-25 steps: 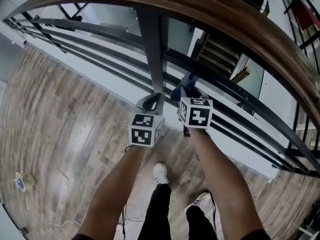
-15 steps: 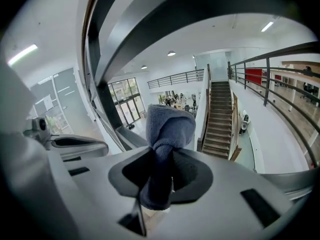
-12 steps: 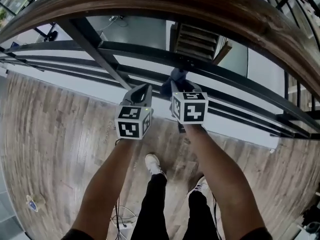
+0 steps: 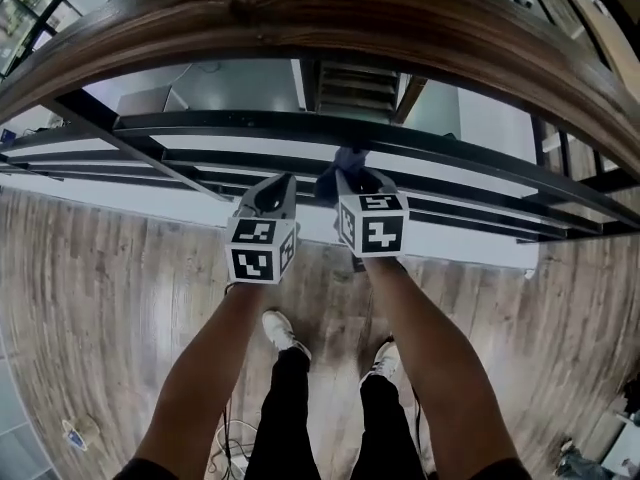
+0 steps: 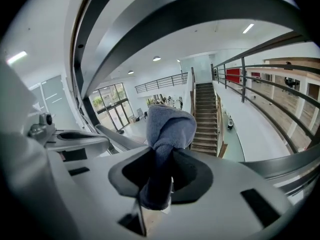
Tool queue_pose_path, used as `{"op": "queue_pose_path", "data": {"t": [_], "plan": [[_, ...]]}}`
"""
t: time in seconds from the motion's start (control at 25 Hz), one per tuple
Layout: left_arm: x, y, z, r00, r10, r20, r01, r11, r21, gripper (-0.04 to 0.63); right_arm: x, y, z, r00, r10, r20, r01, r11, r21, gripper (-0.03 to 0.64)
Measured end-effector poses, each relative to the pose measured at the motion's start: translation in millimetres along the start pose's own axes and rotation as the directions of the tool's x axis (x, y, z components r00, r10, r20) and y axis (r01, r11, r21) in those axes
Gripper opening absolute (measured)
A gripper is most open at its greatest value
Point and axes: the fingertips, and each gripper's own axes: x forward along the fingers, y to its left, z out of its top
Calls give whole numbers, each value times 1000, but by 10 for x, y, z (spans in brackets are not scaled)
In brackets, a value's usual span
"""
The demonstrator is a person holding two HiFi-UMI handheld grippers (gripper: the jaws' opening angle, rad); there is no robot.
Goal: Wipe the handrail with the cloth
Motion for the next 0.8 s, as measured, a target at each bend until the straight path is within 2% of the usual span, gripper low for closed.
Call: {"op": "queue_pose_path", "data": {"t": [0.2, 0.4, 0.8], "plan": [[125, -602, -19, 999, -51, -4, 51, 999, 11, -2, -343, -499, -62, 999, -43, 16, 42, 999, 8, 98], [369, -1447, 43, 993, -120, 6, 119, 992, 39, -2, -774, -1277, -149, 995, -87, 57, 86, 996, 32, 97], [852, -2866, 153, 980, -197, 5, 196, 978, 74, -2, -1457, -2614, -425, 988, -140, 65, 134, 987, 84, 97]]}}
